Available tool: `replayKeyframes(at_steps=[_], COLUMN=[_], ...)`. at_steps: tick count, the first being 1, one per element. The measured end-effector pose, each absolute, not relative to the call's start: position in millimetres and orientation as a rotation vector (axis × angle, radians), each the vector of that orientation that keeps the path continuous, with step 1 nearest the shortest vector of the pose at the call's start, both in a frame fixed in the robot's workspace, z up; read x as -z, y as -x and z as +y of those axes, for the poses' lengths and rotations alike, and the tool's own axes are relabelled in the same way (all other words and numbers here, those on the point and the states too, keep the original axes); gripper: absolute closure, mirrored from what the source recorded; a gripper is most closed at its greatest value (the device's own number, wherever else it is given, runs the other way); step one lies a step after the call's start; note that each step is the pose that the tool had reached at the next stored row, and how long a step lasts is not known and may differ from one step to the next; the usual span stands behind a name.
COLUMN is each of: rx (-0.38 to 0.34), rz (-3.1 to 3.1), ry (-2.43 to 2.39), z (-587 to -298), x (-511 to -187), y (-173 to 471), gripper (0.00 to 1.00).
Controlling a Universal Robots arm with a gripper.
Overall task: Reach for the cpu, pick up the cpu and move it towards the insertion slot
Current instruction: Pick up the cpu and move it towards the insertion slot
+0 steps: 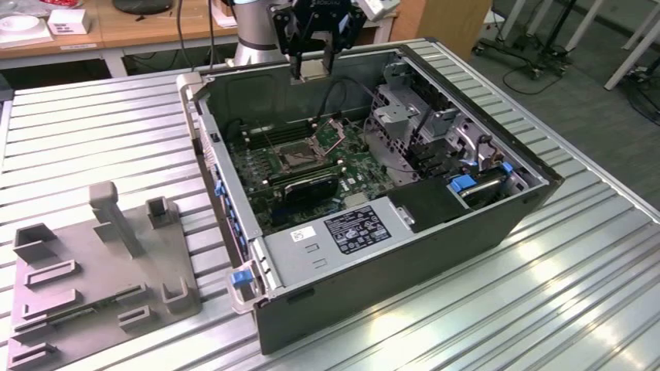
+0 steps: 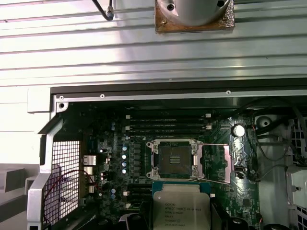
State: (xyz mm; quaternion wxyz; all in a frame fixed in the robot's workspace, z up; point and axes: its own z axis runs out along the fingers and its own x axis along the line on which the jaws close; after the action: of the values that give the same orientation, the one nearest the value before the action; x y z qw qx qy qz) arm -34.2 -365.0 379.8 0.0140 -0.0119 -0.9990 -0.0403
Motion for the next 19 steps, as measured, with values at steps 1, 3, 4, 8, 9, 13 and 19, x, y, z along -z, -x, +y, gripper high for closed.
replayKeyframes(at_steps=[1, 3, 4, 8, 9, 13, 19], rx=[0.125, 0.125, 0.125, 0.125, 0.125, 0.125, 0.125], rz=[-3.111, -3.111, -3.111, -3.111, -3.111, -3.111, -3.111], ry=[0.037, 0.037, 0.037, 0.037, 0.037, 0.034, 0.017], z=[-365, -365, -364, -353, -350, -345, -340], x=[-380, -380, -380, -379, -379, -377, -372], y=[34, 34, 34, 34, 34, 34, 35], gripper=[0.46, 0.46, 0.46, 0.46, 0.46, 0.46, 0.46])
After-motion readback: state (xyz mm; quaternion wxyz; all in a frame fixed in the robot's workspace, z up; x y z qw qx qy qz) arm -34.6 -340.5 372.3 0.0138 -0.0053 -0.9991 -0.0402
